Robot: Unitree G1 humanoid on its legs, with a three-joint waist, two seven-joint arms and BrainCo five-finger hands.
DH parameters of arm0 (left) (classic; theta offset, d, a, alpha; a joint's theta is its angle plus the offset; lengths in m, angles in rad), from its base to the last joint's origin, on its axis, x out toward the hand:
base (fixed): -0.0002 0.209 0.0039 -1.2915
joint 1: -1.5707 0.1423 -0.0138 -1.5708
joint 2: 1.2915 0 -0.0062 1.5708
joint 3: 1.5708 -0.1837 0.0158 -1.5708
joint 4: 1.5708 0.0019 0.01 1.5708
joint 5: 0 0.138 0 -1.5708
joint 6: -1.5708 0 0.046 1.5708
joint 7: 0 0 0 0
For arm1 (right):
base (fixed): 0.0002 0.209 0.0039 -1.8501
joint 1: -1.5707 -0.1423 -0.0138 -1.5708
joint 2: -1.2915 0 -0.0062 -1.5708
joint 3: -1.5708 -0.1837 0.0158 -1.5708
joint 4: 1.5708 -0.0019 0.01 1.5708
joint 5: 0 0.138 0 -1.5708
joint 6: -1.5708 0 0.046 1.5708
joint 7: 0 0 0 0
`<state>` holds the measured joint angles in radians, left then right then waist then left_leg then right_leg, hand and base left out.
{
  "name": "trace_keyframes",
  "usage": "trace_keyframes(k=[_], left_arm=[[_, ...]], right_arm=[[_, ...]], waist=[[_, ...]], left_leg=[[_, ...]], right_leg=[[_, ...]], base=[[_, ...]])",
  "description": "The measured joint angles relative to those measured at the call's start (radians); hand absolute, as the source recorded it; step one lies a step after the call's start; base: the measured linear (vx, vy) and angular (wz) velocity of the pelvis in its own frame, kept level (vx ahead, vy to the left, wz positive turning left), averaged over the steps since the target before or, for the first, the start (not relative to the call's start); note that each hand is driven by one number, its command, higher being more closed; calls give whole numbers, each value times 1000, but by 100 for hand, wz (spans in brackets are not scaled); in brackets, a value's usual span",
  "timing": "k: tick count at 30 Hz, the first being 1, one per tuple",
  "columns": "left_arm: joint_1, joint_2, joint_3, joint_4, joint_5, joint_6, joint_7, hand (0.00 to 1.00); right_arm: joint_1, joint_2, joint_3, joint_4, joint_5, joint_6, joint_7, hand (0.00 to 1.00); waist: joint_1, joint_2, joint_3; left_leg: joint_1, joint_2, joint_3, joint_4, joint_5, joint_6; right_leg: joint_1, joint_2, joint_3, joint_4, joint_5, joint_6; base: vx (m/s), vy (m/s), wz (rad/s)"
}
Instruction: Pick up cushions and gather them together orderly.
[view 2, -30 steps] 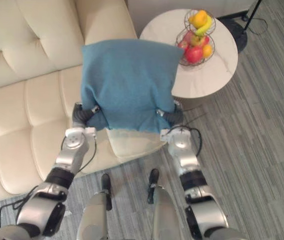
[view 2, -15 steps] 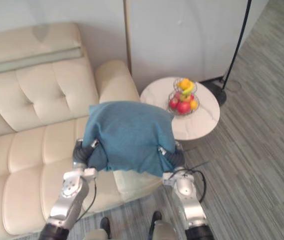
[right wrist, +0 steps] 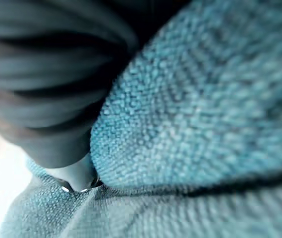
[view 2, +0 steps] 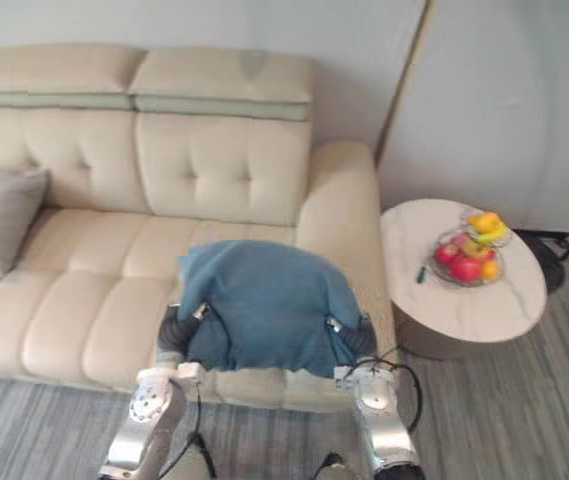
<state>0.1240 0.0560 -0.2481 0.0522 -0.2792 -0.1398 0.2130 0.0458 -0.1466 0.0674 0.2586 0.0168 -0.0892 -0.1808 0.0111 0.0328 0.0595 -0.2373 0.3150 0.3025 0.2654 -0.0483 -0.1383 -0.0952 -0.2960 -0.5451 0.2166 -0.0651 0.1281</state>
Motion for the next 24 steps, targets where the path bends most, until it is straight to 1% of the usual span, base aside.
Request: trace_keyframes(k=[1, 2, 3, 4, 5, 6, 7, 8, 9, 10, 11, 12, 13, 14, 15, 16, 17, 18, 19, 20, 21, 22, 23, 24], left_arm=[[-12, 25, -13, 28, 0, 0, -1, 100], [-13, 36, -18, 32, 0, 0, -1, 100], [-23, 57, -26, 50, 0, 0, -1, 100], [-28, 58, -27, 61, 0, 1, -1, 100], [-31, 58, -27, 66, 0, 0, -1, 100], [-37, 60, -28, 82, 0, 0, -2, 100], [-36, 63, -28, 85, 0, 1, -3, 100], [-36, 79, -28, 86, 0, 1, -3, 100], [-36, 85, -27, 86, 0, 1, -3, 100], [-36, 94, -27, 89, 0, 2, -5, 100], [-36, 94, -28, 90, 0, 6, -11, 100], [-36, 94, -28, 90, 0, 7, -21, 100], [-42, 95, -35, 90, 1, 9, -26, 100], [-51, 93, -41, 91, 1, 11, -28, 100], [-60, 85, -47, 97, 2, 15, -28, 100], [-74, 76, -63, 96, 4, 19, -32, 100], [-86, 77, -71, 96, 14, 20, -43, 100], [-89, 77, -72, 96, 14, 20, -43, 100], [-91, 74, -73, 96, 14, 20, -46, 100], [-91, 69, -73, 96, 14, 21, -47, 100], [-82, 57, -65, 82, 13, 20, -48, 100], [-68, 47, -54, 42, 13, 19, -48, 100], [-68, 46, -54, 34, 13, 18, -48, 100], [-68, 45, -52, 19, 13, 17, -48, 100]], right_arm=[[-1, 21, -18, 36, -19, 0, -1, 100], [0, 30, -22, 46, -19, 1, -1, 100], [-6, 50, -25, 78, -28, 7, -6, 100], [-10, 50, -24, 93, -34, 11, -7, 100], [-13, 52, -23, 104, -41, 12, -7, 100], [-32, 58, -20, 143, -54, 24, -10, 100], [-42, 52, -18, 159, -58, 29, -12, 100], [-38, 62, -16, 162, -58, 31, -14, 100], [-35, 65, -16, 162, -58, 31, -14, 100], [-26, 69, -13, 163, -58, 31, -12, 100], [-25, 66, -13, 163, -56, 31, -8, 100], [-25, 60, -14, 163, -56, 30, -6, 100], [-25, 55, -16, 163, -52, 28, 1, 100], [-25, 52, -17, 162, -45, 28, 2, 100], [-26, 43, -18, 162, -41, 28, 2, 100], [-25, 21, -24, 160, -36, 28, 4, 100], [-21, 19, -28, 159, -36, 29, 3, 100], [-17, 19, -28, 157, -36, 29, 2, 100], [-1, 19, -29, 138, -36, 30, 0, 100], [16, 18, -29, 105, -36, 34, -5, 100], [52, 18, -28, 27, -35, 41, -18, 100], [73, 17, -29, -43, -35, 42, -22, 100], [76, 16, -30, -56, -35, 42, -23, 100], [75, 17, -34, -79, -35, 42, -27, 100]], waist=[[-12, -35, -2], [-14, -46, -6], [-25, -65, -6], [-22, -63, -4], [-20, -61, -4], [-19, -49, 1], [-21, -37, 10], [-35, -30, 25], [-43, -34, 26], [-58, -41, 31], [-63, -50, 32], [-64, -51, 32], [-70, -61, 27], [-76, -67, 25], [-77, -57, 26], [-74, -22, 26], [-75, -16, 29], [-75, -17, 30], [-73, -26, 37], [-68, -31, 47], [-51, -31, 55], [-34, -30, 53], [-33, -29, 53], [-28, -28, 52]], left_leg=[[6, -65, 1, -16, -9, -12], [5, -83, 3, -14, -11, -8], [-11, -121, 14, 59, -69, 25], [-8, -126, 20, 88, -98, 33], [-3, -128, 26, 98, -111, 39], [22, -135, 55, 105, -137, 58], [47, -135, 70, 94, -137, 68], [77, -137, 77, 72, -139, 78], [88, -143, 79, 59, -137, 84], [120, -163, 90, 20, -130, 96], [160, -193, 107, -27, -124, 104], [181, -208, 120, -52, -122, 107], [197, -234, 129, -75, -121, 108], [202, -265, 126, -87, -122, 109], [203, -273, 123, -90, -123, 109], [193, -263, 109, -96, -123, 108], [191, -257, 97, -84, -124, 107], [189, -251, 98, -68, -127, 101], [172, -226, 100, 28, -144, 78], [148, -195, 103, 146, -157, 73], [86, -118, 122, 357, -189, 92], [46, -60, 118, 395, -200, 114], [36, -51, 110, 377, -200, 116], [26, -41, 83, 287, -193, 124]], right_leg=[[12, -47, 17, -25, 23, 30], [12, -58, 29, -36, 33, 32], [14, -102, 91, -36, 108, 37], [-4, -117, 119, 5, 126, 14], [-23, -128, 130, 40, 137, -3], [-105, -159, 164, 179, 214, -133], [-156, -163, 191, 259, 238, -204], [-212, -128, 243, 377, 133, -172], [-222, -104, 258, 401, 92, -150], [-231, -35, 286, 414, 10, -113], [-232, 58, 291, 377, -47, -110], [-232, 113, 277, 331, -62, -106], [-213, 172, 235, 217, -43, -125], [-188, 185, 201, 125, -25, -203], [-177, 186, 199, 95, -31, -215], [-169, 205, 198, 57, -9, -211], [-152, 211, 190, 38, -9, -209], [-144, 213, 188, 34, -12, -207], [-108, 217, 184, 19, -14, -206], [-73, 221, 185, 10, -14, -206], [-21, 238, 197, -11, -20, -212], [-14, 244, 207, -19, -30, -208], [-16, 244, 210, -19, -33, -204], [-27, 244, 224, -18, -33, -194]], base=[[73, 446, 35], [88, 513, 32], [66, 404, 1], [60, 415, -11], [22, 355, -43], [36, 452, -49], [67, 486, -47], [77, 344, -17], [94, 240, 5], [114, 174, 4], [151, 174, -6], [178, 124, -15], [155, 88, -2], [150, 55, 3], [229, 61, -3], [277, 51, -5], [230, 39, -1], [203, -12, 14], [180, -22, 8], [220, -2, -6], [162, 42, -33], [103, 63, -35], [81, 101, -34], [49, 159, -26]])
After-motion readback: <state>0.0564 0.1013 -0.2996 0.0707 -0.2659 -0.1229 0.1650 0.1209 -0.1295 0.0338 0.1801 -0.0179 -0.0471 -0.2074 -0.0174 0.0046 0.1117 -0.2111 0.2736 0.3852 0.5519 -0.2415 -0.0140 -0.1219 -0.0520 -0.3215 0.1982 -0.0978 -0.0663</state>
